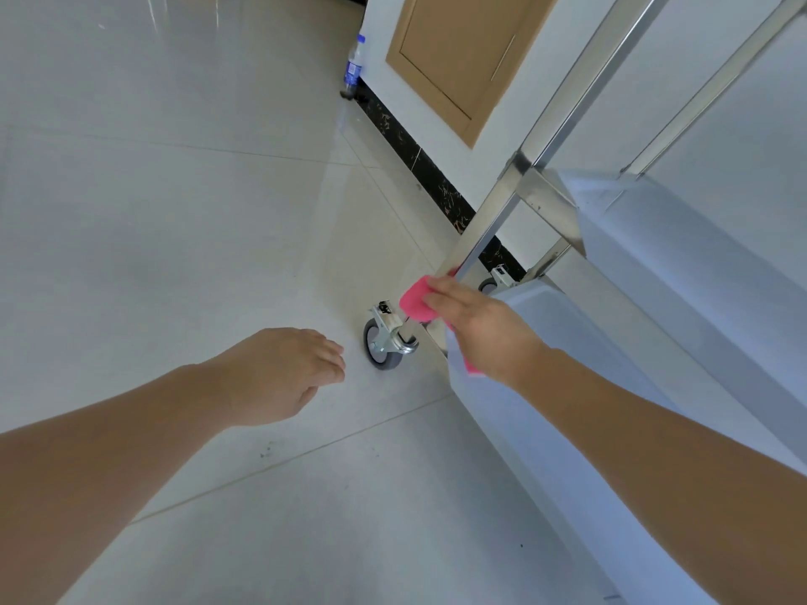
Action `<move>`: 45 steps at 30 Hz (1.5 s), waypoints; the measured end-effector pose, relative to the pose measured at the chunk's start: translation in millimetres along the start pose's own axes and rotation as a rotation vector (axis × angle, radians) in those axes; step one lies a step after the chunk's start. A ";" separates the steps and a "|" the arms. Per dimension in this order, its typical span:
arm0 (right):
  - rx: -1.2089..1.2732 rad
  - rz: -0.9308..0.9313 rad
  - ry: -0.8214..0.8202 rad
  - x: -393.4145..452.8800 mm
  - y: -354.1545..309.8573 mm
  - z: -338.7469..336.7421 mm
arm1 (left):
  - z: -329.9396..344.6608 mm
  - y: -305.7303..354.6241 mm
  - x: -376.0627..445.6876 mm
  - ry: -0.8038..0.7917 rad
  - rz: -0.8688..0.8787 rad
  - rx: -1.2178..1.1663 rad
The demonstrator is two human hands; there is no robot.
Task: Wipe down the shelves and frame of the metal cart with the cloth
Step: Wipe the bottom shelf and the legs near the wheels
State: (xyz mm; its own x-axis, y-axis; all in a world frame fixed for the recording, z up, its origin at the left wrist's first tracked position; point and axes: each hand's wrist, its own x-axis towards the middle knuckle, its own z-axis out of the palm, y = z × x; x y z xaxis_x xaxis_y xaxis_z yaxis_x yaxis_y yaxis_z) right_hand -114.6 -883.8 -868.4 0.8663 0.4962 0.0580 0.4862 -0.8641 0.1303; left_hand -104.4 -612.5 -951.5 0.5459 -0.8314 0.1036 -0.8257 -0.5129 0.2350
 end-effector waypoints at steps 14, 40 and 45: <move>-0.697 -0.032 -0.488 -12.1 -9.8 87.1 | 30.5 20.1 4.5 -0.083 0.150 -0.038; -0.443 0.219 -0.568 -258.9 -37.5 75.8 | 94.1 156.0 81.1 -0.062 0.726 -0.164; -0.441 0.287 -0.628 -333.9 -50.2 60.5 | 85.5 201.0 78.2 -0.099 0.791 -0.136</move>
State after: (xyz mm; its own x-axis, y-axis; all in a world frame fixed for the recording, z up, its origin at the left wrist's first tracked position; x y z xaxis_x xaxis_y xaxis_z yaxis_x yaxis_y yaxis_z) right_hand -421.3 -1011.3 -954.3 0.9164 0.0078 -0.4002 0.2598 -0.7722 0.5799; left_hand -239.8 -798.8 -978.8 -0.2127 -0.9556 0.2038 -0.9342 0.2600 0.2442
